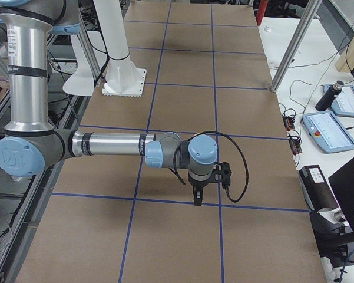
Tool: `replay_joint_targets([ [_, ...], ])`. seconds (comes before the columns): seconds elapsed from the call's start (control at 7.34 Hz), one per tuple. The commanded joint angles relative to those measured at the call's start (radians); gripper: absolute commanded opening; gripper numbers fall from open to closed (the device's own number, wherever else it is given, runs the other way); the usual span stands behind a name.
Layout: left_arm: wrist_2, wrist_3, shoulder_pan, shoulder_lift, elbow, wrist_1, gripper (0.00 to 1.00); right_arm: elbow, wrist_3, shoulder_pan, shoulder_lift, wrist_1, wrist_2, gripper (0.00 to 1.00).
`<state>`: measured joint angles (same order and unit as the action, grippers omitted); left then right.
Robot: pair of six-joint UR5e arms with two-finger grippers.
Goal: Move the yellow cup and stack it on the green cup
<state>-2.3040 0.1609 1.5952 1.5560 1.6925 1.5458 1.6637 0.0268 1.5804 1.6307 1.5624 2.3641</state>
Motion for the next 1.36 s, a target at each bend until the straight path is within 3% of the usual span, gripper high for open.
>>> replay_joint_targets([
  [0.0, -0.002, 0.0, 0.0, -0.002, -0.001, 0.0, 1.0, 0.001, -0.001, -0.003, 0.003, -0.015, 0.001, 0.99],
  [1.23, -0.008, 0.011, 0.0, -0.01, -0.014, 0.002, 1.0, 0.002, -0.007, -0.003, 0.005, -0.015, 0.0, 0.99],
])
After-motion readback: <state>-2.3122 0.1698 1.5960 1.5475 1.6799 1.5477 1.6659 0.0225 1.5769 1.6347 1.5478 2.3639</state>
